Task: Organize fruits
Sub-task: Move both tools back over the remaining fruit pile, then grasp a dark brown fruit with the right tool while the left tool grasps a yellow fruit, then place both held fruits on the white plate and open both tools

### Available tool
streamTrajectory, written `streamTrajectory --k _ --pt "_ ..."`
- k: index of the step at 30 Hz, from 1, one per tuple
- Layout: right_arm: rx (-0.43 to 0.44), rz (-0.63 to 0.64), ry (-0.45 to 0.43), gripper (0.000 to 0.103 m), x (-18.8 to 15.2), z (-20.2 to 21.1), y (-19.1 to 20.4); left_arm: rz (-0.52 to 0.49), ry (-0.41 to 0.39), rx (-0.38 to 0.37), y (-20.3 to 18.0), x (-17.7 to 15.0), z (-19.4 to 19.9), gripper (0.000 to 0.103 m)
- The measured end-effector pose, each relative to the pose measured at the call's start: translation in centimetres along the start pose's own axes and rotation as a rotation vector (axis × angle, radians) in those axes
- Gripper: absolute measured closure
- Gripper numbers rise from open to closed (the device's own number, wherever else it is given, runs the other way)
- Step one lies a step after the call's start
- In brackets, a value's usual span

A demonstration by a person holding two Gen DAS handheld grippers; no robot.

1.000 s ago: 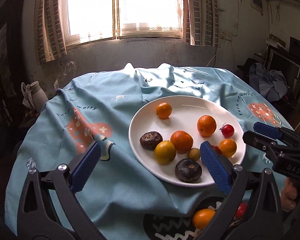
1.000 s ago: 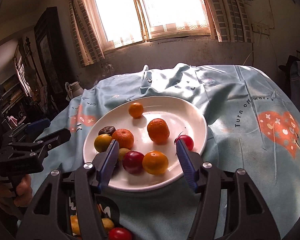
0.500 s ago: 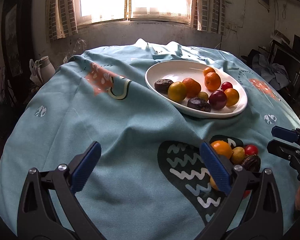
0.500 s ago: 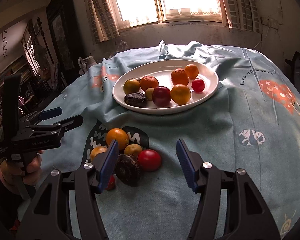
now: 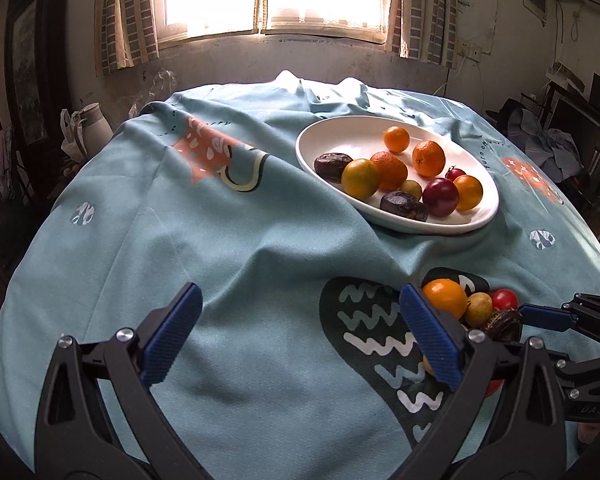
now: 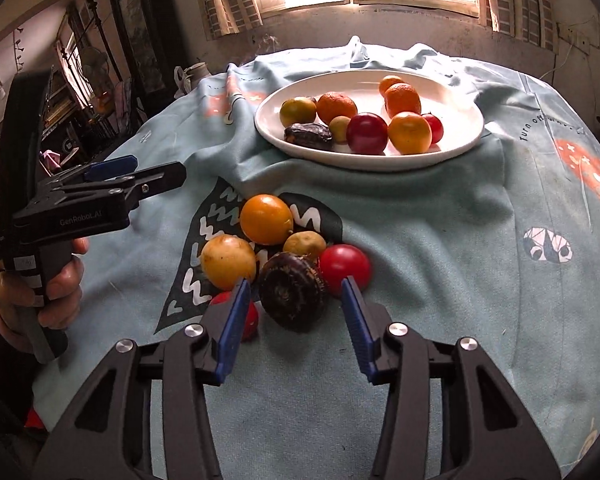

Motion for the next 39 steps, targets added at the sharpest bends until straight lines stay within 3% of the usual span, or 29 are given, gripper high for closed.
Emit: streamTrajectory --k 5,9,12,17,22,25,29,33,39 --pt "0.016 -0.010 0.012 0.056 -0.2 -0.1 0.1 -0.003 -0.005 0.002 0.0 0.1 0.1 0.002" --pt "0.091 -0.077 0.064 0.059 -0.7 -0.1 0.1 -0.003 -0.009 0.002 -0.1 0.1 0.1 0.002" --pt "0.145 -0.105 0.078 0.067 -0.7 -0.2 0.5 -0.004 -0.011 0.002 -0.1 0.1 0.2 0.002" --pt "0.150 -0.170 0.079 0.068 0.2 -1.6 0.1 -0.013 -0.009 0.017 -0.1 0.0 0.1 0.002" --pt "0.158 -0.179 0.087 0.079 0.0 -1.1 0.1 -0.017 -0.012 0.007 -0.3 0.1 0.2 0.002" --pt "0.174 -0.198 0.041 0.079 0.4 0.4 -0.2 -0.027 -0.005 -0.052 -1.3 -0.1 0.2 0.002" --pt "0.153 -0.205 -0.021 0.079 1.2 1.9 -0.8 -0.086 0.017 -0.209 -4.9 -0.8 0.4 0.008" --pt "0.140 -0.208 -0.018 0.079 0.9 1.8 -0.9 -0.170 0.049 -0.266 -7.8 -1.8 0.1 0.034" --pt "0.122 -0.211 -0.033 0.079 1.2 2.0 -1.2 -0.092 0.072 -0.358 -8.7 -1.9 -0.1 0.038"
Point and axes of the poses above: each gripper's, at about its wrist camera, not at the fingertips, and z roughly against the way its jaws point, y to its left, x to its top, the point moved 10 cm from there along -z, roughly the way its jaws point, and after that the axes turned 10 degrees about -z, right-handed, at the moved point
